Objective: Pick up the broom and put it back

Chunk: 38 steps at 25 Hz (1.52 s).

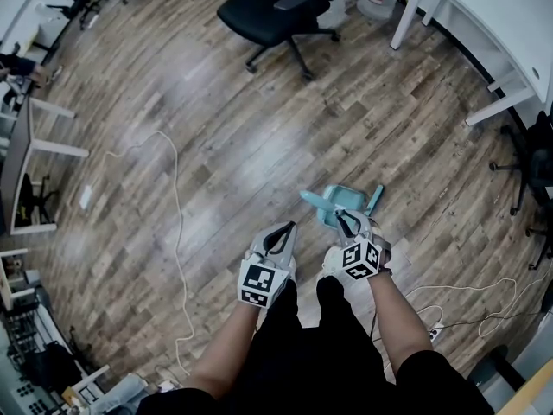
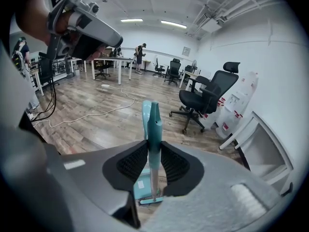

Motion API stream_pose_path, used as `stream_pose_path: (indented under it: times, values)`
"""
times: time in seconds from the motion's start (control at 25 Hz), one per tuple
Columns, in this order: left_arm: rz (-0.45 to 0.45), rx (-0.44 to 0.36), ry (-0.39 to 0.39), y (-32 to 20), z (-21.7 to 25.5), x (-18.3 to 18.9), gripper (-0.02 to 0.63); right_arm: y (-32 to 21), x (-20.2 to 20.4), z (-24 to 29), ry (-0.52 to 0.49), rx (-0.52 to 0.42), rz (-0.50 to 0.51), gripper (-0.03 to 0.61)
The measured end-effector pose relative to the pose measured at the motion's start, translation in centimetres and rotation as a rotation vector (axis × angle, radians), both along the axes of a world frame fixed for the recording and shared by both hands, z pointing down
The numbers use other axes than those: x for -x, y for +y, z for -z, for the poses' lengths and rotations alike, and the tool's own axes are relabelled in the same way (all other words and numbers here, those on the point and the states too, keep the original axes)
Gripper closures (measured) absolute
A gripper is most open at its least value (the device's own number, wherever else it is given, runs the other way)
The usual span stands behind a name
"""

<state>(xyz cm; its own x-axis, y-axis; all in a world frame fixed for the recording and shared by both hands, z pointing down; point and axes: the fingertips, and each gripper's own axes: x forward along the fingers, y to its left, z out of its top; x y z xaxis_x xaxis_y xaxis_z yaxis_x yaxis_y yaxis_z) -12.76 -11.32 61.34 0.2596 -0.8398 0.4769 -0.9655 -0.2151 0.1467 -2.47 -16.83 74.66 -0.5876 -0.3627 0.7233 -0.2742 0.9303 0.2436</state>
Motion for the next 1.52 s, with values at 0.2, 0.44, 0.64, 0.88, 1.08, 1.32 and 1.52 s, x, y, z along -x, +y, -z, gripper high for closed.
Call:
stream_pose_path:
  times: [0.2,0.44,0.64,0.88,1.08,1.32,1.52]
  values:
    - [-0.002,-0.002,0.005,0.0,0.2,-0.2,0.594,0.3,0.0,-0.1,-0.003,0.000,0.009,0.486]
    - [-0.010,-0.003,0.003,0.0,0.1,-0.4,0.594,0.5,0.2,-0.4,-0.001,0.003,0.002,0.390]
    - [-0.020,-0.011,0.002,-0.1,0.4,-0.5,0.594,0.8,0.0,0.8,-0.025,0.005,-0.007,0.357]
    - [-0.042,-0.040,0.003,-1.0,1.6,-0.8,0.595,1.6,1.0,6.8,-0.138,-0.048,0.016,0.344]
    - [-0.040,-0.084,-0.007,-2.0,3.0,-0.6,0.595,2.2,0.9,11.4,-0.210,-0.095,-0.011,0.341]
    - [-0.054,-0.163,0.004,-2.9,5.7,-0.7,0.594,1.5,0.0,15.4,-0.347,0.026,-0.170,0.341]
    - [-0.102,-0.249,0.008,-3.8,9.0,-2.0,0.595,1.1,-0.5,18.8,-0.413,-0.052,-0.210,0.401]
